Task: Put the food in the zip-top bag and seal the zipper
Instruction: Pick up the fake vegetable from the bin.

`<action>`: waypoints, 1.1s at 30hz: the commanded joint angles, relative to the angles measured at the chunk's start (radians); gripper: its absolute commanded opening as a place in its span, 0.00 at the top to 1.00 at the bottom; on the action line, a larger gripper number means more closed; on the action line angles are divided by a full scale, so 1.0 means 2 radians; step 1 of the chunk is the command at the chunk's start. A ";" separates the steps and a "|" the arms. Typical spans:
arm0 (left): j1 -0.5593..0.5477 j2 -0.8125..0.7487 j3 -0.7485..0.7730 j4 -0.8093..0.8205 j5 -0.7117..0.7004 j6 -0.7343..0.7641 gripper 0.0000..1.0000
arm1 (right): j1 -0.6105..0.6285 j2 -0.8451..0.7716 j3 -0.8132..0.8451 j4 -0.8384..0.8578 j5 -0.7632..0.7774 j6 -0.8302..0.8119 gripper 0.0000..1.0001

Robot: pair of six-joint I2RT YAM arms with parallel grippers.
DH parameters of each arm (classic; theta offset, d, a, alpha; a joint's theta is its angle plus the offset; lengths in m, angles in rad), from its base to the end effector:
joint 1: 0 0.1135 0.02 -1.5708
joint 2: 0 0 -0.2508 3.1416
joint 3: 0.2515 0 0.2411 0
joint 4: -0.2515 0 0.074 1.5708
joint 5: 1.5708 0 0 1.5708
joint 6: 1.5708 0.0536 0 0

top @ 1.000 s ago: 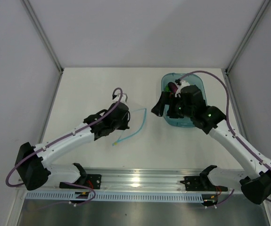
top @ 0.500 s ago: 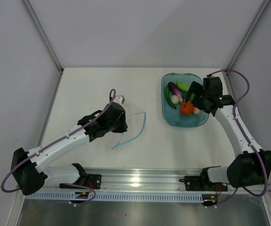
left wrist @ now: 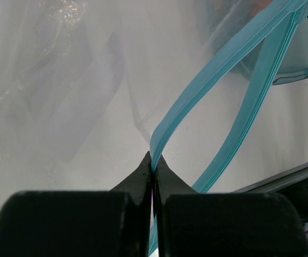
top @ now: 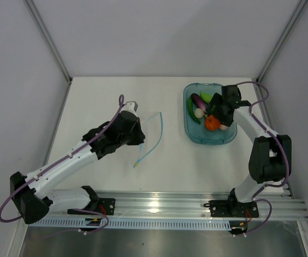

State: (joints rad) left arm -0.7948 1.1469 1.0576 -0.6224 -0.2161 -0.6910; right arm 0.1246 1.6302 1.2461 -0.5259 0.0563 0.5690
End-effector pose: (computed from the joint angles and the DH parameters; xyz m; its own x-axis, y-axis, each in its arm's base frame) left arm 0.1836 -0.1707 0.2985 -0.7243 -0.1506 -0.6728 0.1580 0.9136 -0.3747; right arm 0.3498 0.0408 0.2313 -0.7083 0.4534 -0.5410 0.3464 0.8911 0.2933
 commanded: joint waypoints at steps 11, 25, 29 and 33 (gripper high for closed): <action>0.019 0.004 0.016 0.028 0.040 0.005 0.99 | -0.015 0.032 -0.014 0.067 0.013 0.009 0.13; 0.038 0.009 -0.007 0.042 0.068 0.003 0.99 | -0.035 0.043 -0.043 0.089 -0.010 0.029 0.19; 0.039 0.007 -0.006 0.042 0.074 0.000 0.99 | -0.036 0.049 -0.045 0.096 -0.013 0.031 0.25; 0.039 0.003 -0.006 0.043 0.077 0.001 1.00 | -0.038 0.052 -0.049 0.102 -0.014 0.032 0.25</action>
State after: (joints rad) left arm -0.7258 1.1725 1.0451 -0.5625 -0.0875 -0.6968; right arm 0.0544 1.7256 1.1587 -0.3634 0.0277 0.6254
